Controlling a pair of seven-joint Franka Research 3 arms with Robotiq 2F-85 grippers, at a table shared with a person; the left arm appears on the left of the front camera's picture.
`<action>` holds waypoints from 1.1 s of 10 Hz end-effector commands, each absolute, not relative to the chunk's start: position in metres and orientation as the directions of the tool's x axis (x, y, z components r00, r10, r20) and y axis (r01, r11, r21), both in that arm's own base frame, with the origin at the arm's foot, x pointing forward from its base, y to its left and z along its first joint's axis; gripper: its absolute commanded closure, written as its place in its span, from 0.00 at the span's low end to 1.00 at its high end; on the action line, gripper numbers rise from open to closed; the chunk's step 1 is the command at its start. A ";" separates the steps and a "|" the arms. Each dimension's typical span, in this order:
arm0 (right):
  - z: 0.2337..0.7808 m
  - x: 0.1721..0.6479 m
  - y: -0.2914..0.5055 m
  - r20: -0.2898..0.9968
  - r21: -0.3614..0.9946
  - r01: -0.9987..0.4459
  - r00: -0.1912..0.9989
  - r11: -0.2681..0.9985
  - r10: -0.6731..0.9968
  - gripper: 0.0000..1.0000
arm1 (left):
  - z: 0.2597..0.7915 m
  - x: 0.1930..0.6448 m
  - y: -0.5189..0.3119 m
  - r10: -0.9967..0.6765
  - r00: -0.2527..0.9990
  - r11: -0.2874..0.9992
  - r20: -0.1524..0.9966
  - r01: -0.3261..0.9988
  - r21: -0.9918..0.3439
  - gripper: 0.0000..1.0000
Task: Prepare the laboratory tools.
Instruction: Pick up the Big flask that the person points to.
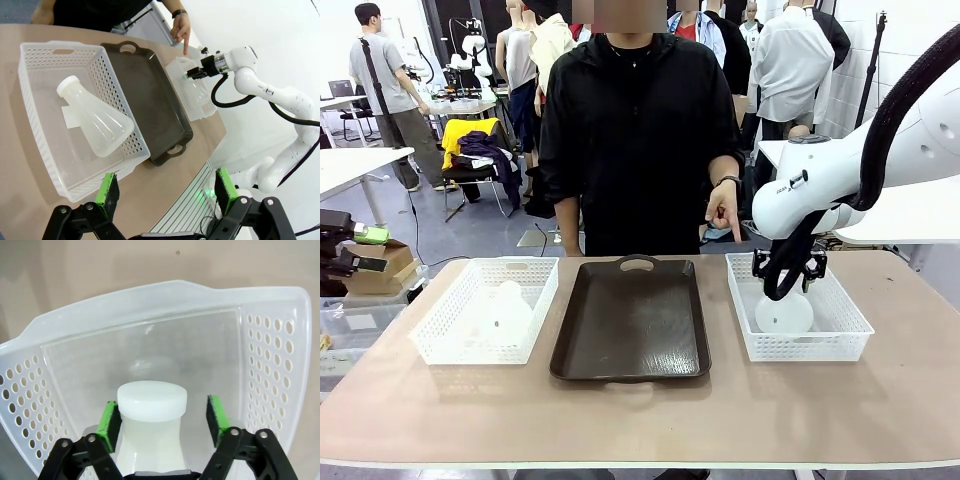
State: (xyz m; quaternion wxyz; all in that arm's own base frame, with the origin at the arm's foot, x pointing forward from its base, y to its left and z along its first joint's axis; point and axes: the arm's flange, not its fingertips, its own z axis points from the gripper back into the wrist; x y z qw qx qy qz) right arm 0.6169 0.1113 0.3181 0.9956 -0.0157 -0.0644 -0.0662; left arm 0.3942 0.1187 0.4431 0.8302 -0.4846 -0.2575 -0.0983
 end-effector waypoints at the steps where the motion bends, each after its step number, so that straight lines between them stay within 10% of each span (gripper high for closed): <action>1: 0.320 0.624 0.121 0.145 -0.082 0.140 0.981 0.987 -0.127 0.48 | 0.443 0.392 0.120 0.078 0.843 0.506 0.532 0.426 -0.750 0.00; 4: 0.327 0.625 0.126 0.145 -0.108 0.138 0.982 0.985 -0.122 0.95 | 0.443 0.392 0.120 0.078 0.843 0.506 0.532 0.426 -0.750 0.00; 11: 0.321 0.626 0.123 0.112 -0.114 0.152 0.984 0.982 -0.139 1.00 | 0.443 0.392 0.120 0.078 0.843 0.506 0.532 0.426 -0.750 0.00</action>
